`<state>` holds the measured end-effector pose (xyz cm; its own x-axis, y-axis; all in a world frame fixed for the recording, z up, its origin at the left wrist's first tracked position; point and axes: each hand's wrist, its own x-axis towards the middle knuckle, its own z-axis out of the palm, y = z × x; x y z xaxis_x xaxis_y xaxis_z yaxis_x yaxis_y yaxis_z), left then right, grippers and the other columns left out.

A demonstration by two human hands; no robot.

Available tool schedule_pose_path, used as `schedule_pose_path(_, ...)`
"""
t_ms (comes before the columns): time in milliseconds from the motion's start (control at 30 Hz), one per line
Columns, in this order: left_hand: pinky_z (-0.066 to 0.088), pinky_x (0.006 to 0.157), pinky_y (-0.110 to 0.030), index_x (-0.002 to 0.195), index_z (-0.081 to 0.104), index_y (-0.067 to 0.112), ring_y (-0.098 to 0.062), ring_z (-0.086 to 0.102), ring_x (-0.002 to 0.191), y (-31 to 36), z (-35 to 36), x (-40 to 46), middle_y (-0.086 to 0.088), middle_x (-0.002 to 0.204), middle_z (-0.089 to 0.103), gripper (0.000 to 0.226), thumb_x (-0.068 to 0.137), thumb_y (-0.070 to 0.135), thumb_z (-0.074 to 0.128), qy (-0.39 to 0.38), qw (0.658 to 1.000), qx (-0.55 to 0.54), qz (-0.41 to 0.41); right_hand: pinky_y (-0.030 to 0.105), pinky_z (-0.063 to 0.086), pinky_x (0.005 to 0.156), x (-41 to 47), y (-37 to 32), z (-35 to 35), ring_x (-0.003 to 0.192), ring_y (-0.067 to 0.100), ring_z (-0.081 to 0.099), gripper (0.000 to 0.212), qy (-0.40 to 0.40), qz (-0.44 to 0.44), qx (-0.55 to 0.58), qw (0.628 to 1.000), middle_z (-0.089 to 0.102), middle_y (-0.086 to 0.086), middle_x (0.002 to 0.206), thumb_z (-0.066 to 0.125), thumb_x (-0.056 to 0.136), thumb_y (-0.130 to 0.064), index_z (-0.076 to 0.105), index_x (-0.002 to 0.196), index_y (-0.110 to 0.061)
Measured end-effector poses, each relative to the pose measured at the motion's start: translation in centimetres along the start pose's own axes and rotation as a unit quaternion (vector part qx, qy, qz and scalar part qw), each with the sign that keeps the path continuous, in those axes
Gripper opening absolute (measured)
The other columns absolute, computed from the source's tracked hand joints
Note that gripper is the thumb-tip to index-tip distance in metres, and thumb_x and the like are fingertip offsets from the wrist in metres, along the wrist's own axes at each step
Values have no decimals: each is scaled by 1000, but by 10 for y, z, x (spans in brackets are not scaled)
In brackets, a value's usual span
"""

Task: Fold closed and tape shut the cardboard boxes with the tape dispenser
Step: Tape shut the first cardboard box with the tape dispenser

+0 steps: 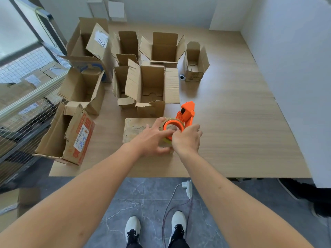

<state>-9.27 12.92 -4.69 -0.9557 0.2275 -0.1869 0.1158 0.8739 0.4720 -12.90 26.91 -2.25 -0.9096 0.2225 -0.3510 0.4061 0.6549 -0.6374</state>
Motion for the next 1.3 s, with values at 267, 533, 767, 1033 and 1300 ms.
schedule_pose_path(267,35,104,-10,72,69,19,4,44,128,-32,-5,-4,3,148,45,38,65,52,85,39,992,-111,51,38,38,78,-14,14,20,102,34,58,40,-38,-33,61,997,58,10,112,38,99,-49,46,111,-12)
schedule_pose_path(533,42,111,-32,62,69,22,-12,43,141,-46,-12,-7,4,159,41,46,65,67,75,31,995,-89,37,35,49,87,-2,37,30,96,17,63,9,-54,-46,141,987,65,2,107,54,94,-13,58,98,-21)
schedule_pose_path(767,10,124,-42,69,64,33,-23,-6,158,-52,-31,-17,-2,170,13,17,80,38,76,-8,998,9,58,33,52,87,4,42,42,96,16,60,42,-60,-81,108,989,48,-3,117,73,87,-10,48,118,-25)
schedule_pose_path(1033,37,102,-47,111,70,22,-27,40,124,-35,-29,-22,-7,136,43,54,83,68,64,101,985,134,41,29,46,71,13,39,43,93,14,60,61,-50,-90,84,991,55,-6,102,79,83,-15,44,132,-25)
schedule_pose_path(1300,24,119,-31,108,62,21,-21,65,96,-47,-36,-22,6,99,67,25,97,43,62,55,986,141,65,30,42,78,20,43,41,97,17,58,77,-84,-94,60,990,55,-7,105,76,81,-13,36,147,-23)
